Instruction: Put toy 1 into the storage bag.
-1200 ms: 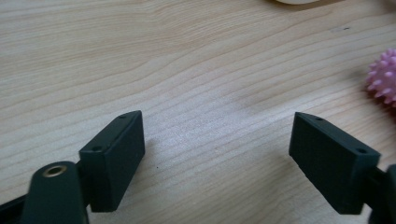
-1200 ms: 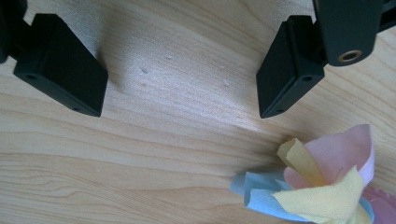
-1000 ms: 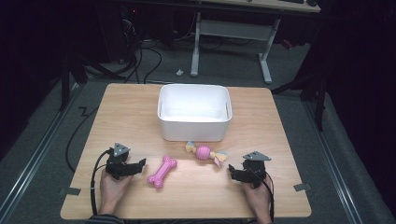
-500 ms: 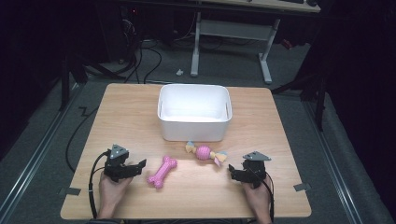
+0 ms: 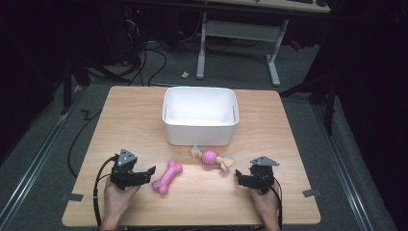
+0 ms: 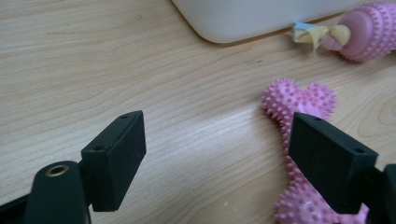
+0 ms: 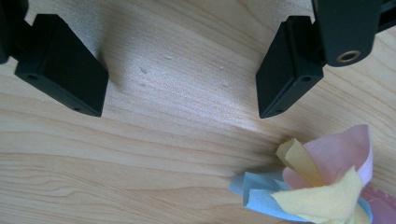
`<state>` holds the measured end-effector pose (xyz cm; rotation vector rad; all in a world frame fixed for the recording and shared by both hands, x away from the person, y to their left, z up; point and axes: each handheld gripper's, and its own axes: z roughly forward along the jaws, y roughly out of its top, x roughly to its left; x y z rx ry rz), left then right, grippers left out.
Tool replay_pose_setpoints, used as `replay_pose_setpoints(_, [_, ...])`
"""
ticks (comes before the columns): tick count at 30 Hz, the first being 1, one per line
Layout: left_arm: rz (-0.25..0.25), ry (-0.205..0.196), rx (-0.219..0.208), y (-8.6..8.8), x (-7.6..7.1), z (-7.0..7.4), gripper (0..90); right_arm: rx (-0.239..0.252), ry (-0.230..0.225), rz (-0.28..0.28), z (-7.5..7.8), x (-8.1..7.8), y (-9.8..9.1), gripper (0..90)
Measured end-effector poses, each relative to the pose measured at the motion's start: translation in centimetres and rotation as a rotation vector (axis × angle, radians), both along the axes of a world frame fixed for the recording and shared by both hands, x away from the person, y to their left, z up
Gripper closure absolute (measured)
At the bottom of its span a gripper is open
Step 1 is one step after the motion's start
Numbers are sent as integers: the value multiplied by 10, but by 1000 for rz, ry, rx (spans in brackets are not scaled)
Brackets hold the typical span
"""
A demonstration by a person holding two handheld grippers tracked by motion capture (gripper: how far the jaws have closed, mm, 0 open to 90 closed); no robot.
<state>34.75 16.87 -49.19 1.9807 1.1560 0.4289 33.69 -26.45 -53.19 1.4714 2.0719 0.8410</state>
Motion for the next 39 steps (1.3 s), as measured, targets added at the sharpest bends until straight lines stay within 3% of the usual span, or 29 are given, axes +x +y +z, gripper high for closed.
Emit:
replay_pose_setpoints(10, [-94,16,63,-27,-6,14,201,0,0,0,0,0,0,172])
replay_pose_setpoints(17, [-146,51,111,-46,-3,17,214,0,0,2,0,0,0,172])
replay_pose_setpoints(28, [-156,147,174,-65,7,5,246,0,0,3,0,0,0,172])
replay_pose_setpoints(39, [-146,191,196,-74,13,-3,327,0,0,3,0,0,0,172])
